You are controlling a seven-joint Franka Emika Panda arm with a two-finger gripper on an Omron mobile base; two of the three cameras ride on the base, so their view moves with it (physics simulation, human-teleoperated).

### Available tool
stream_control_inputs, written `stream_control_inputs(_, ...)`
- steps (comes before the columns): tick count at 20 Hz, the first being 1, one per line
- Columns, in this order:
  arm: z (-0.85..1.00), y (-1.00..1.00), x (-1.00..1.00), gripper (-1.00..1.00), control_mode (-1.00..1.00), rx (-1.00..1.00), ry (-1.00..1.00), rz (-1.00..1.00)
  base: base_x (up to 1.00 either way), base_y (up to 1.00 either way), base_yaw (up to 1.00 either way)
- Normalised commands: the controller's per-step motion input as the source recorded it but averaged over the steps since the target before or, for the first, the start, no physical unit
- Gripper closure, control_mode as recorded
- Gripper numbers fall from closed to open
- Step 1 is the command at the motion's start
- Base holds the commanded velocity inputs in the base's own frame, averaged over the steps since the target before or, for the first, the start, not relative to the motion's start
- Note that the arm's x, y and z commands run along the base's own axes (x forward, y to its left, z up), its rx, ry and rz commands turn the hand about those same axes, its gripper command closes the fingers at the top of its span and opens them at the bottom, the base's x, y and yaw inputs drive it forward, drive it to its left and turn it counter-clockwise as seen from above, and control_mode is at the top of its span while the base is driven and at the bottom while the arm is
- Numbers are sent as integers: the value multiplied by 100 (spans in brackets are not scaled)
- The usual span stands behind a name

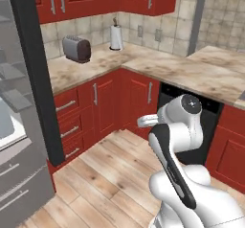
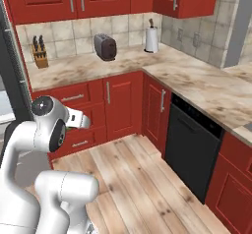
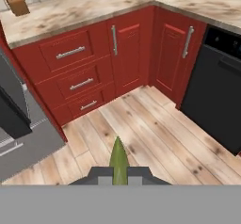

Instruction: Take the cheese, steak, and lemon wedge from the fridge and place them on the plate on the dining counter to create an appetizer plate.

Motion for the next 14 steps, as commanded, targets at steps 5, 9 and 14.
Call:
stream_control_inputs(5, 0, 0, 0, 100, 100, 0, 0, 0, -100, -69, -33)
stream_control_inputs(9, 0, 0, 0, 100, 100, 0, 0, 0, -100, -93, -34)
stream_control_inputs(14, 0, 0, 0, 100, 100, 0, 0, 0, -93, -100, -36)
